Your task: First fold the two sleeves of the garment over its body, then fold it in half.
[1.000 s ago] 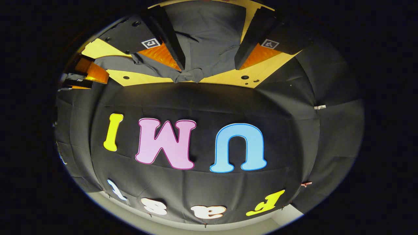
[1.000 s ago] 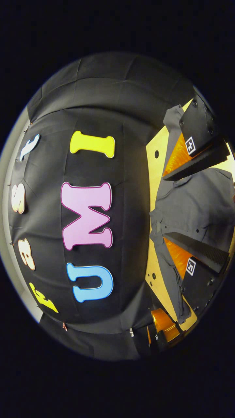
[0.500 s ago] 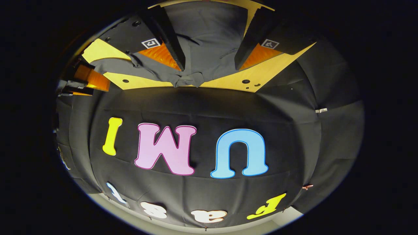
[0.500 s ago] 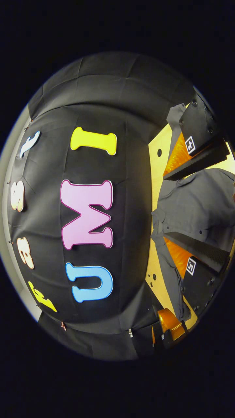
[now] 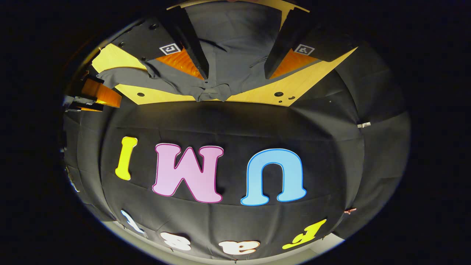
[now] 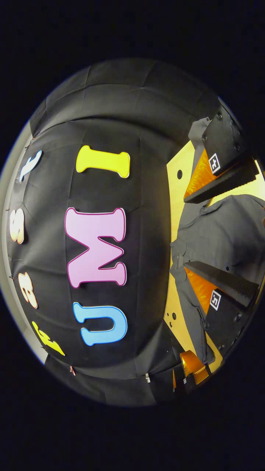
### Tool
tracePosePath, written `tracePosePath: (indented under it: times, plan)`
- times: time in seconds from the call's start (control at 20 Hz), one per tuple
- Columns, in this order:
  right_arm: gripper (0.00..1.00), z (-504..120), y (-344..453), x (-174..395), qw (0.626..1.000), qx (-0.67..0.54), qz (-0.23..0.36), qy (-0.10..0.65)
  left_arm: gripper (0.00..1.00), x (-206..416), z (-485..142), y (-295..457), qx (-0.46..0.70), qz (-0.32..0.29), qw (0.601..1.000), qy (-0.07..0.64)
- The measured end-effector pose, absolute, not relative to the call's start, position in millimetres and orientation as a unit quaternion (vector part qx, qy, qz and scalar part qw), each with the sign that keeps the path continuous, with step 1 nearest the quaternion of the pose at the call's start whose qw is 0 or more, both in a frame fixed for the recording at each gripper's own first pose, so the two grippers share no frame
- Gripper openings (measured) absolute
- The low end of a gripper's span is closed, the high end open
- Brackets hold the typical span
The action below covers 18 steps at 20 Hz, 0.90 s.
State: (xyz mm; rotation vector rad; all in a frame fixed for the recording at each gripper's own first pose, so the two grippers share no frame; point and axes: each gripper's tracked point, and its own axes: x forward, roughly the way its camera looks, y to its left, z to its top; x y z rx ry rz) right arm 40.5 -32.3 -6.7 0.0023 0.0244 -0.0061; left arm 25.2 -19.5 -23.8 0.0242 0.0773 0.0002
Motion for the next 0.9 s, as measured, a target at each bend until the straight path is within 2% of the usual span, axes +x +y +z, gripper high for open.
tracePosePath:
  times: [0.6,0.9]
  plan:
    - [0.98,-28,-104,92,0.998,0.01,-0.028,0.047,0.96,45,-28,-29,0.027,0.033,0.997,0.057]
    - [0.98,-44,-172,124,0.994,0.023,-0.076,0.073,0.96,55,-36,-40,0.016,0.055,0.995,0.076]
